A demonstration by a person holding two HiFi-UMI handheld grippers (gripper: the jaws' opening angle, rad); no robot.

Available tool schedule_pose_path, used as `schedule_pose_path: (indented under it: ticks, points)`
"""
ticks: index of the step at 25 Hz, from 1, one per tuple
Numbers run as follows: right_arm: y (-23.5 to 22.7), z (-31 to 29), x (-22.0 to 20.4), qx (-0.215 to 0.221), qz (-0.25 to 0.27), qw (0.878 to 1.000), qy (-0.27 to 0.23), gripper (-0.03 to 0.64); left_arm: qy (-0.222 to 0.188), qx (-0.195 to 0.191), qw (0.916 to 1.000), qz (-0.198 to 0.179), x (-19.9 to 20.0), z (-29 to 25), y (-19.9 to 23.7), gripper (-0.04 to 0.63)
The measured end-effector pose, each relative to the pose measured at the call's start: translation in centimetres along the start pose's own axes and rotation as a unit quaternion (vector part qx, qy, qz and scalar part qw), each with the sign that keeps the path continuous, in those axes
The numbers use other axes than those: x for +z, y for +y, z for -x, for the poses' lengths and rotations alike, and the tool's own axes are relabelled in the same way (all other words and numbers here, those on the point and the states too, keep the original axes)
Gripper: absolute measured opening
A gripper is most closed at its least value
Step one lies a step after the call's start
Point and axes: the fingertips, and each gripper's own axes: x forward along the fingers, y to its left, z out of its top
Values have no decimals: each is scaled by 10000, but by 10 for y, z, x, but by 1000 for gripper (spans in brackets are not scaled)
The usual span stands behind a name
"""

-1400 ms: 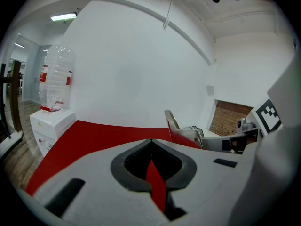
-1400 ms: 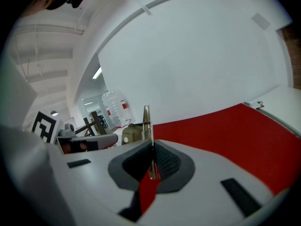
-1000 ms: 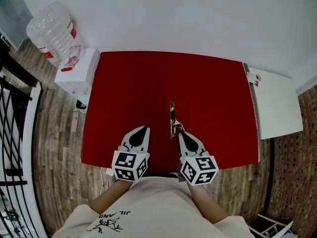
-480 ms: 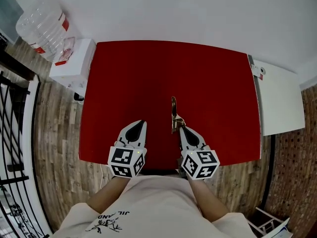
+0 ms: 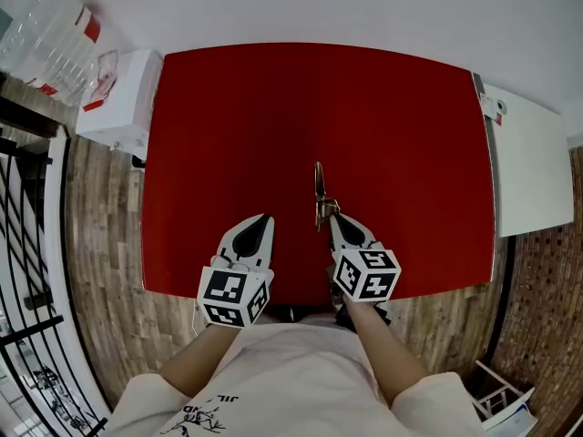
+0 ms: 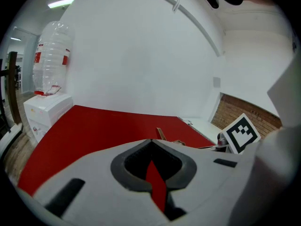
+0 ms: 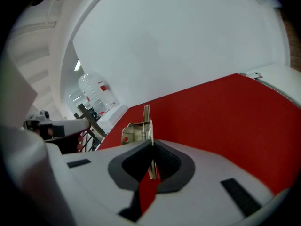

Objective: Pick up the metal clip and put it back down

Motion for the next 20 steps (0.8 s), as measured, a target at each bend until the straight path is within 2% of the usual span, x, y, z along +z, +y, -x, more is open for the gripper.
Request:
schedule_pose_path:
  ticks: [6, 20]
  points:
    - [-23, -31, -13, -178, -183, 9994, 239, 8, 195, 28, 9998, 77, -17, -17, 12, 5]
    - [-48, -73, -21, -228, -419, 9975, 523, 9, 268, 145, 9993, 205, -33, -58, 29, 5]
